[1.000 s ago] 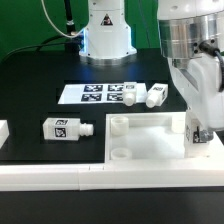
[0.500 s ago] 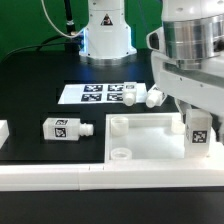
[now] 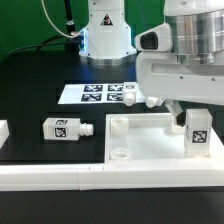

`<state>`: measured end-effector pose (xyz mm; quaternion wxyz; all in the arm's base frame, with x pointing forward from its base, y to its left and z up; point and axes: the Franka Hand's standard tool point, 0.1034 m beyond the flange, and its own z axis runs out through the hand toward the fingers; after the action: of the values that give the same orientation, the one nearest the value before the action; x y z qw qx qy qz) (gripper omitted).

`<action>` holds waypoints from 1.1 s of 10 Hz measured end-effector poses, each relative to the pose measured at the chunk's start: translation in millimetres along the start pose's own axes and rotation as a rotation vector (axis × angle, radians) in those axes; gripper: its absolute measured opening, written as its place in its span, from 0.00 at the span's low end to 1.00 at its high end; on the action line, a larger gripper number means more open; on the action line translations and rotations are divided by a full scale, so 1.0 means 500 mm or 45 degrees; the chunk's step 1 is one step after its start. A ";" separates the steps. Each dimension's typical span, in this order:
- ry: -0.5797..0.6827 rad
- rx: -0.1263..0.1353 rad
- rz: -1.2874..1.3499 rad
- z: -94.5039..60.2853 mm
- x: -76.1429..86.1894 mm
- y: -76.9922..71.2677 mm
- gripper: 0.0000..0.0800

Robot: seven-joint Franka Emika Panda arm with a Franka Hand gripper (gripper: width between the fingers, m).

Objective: Assemble one leg

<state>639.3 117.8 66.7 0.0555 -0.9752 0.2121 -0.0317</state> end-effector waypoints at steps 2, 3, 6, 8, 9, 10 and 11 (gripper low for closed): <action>0.030 -0.021 -0.324 0.000 0.012 0.006 0.81; 0.029 -0.019 -0.265 0.000 0.011 0.005 0.79; 0.028 -0.019 -0.145 0.000 0.012 0.009 0.38; 0.035 -0.026 0.037 0.000 0.014 0.013 0.36; 0.043 -0.047 0.106 -0.001 0.016 0.020 0.36; 0.040 -0.055 0.150 -0.002 0.020 0.030 0.36; 0.041 -0.058 0.130 -0.002 0.020 0.031 0.36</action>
Offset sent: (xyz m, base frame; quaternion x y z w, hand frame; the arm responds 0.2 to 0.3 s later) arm 0.0000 0.0000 0.0000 0.0000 0.0000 0.0000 1.0000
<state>642.1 99.4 66.4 0.0313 -0.9635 0.2630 -0.0397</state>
